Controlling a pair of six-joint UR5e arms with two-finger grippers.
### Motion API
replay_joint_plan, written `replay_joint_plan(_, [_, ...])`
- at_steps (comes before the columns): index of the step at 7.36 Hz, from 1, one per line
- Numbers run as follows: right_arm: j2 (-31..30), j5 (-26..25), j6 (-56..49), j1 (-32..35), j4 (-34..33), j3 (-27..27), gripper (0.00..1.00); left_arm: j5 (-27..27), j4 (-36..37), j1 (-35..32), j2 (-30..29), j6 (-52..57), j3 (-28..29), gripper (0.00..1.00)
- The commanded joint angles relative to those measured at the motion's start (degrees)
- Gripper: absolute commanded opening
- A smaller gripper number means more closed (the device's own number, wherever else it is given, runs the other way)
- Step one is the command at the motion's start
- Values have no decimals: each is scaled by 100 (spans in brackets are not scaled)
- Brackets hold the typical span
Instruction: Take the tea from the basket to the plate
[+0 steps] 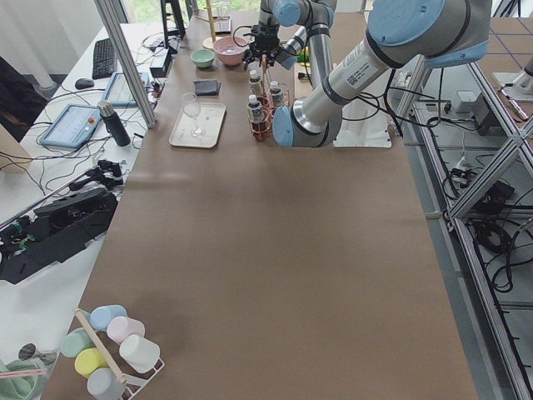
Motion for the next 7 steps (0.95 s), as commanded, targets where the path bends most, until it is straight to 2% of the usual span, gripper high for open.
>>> replay_joint_plan(1, [56,-82,-9,-10,-146,-47,92,0,8,-3,-1,-3,-8,0])
replay_joint_plan(4, [65,-73,61,-54,-147,-29,75,0,17,-3,-9,-3,0,0])
replay_joint_plan(5, [56,-73,105,-54,-147,-12,65,0,17,-20,-27,-3,0,0])
replay_joint_plan(7, [-13,-38,219,-46,-155,41,35,0,26,-29,-27,-3,9,0])
